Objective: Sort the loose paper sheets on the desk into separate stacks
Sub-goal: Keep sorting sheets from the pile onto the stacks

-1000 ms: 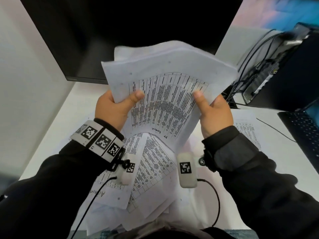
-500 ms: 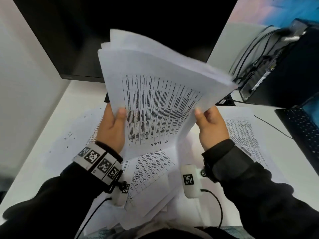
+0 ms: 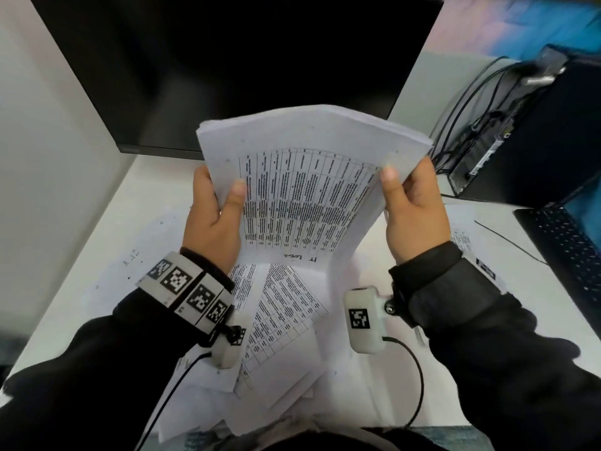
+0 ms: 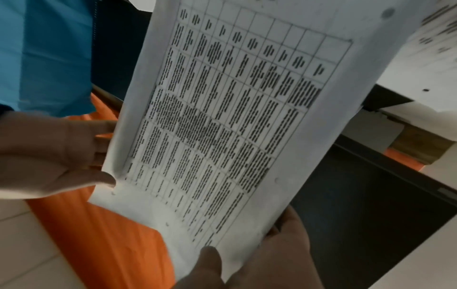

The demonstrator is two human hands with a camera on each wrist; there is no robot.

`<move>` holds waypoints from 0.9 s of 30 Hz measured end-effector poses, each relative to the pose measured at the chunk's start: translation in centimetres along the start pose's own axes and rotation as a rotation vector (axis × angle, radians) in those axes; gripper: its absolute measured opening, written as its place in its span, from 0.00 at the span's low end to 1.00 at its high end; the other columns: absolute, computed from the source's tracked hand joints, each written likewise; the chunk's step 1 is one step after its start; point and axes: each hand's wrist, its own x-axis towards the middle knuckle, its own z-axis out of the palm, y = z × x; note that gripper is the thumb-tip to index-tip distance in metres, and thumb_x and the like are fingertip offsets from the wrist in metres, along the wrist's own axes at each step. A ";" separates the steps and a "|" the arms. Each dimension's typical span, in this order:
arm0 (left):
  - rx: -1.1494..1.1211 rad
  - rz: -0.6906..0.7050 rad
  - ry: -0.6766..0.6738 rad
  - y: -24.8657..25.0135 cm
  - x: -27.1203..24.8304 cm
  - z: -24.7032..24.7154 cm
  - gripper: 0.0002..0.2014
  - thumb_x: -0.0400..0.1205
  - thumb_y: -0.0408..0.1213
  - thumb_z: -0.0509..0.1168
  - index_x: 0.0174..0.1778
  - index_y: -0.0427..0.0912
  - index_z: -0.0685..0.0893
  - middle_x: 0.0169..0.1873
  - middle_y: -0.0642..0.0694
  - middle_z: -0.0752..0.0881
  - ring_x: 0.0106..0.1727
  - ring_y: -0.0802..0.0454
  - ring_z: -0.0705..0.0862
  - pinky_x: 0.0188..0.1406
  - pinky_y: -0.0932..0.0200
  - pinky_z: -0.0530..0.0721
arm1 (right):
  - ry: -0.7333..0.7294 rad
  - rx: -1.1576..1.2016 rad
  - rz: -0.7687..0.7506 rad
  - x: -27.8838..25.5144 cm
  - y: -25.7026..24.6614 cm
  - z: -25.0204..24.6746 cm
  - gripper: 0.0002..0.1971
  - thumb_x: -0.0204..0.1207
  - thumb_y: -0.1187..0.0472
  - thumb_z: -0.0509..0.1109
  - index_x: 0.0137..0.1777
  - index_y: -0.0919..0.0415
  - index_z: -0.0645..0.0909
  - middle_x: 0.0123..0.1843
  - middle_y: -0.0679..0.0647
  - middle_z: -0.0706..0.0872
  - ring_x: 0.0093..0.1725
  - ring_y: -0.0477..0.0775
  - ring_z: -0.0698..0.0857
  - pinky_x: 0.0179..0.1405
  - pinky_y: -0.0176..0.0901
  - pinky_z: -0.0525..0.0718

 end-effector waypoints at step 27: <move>0.013 -0.372 -0.019 -4.2 -1.1 3.0 0.13 0.84 0.47 0.57 0.63 0.54 0.79 0.49 0.60 0.86 0.51 0.64 0.82 0.48 0.62 0.78 | -0.020 -0.075 0.359 -1.2 6.0 -0.6 0.19 0.82 0.66 0.61 0.71 0.55 0.67 0.58 0.42 0.81 0.58 0.38 0.80 0.60 0.26 0.76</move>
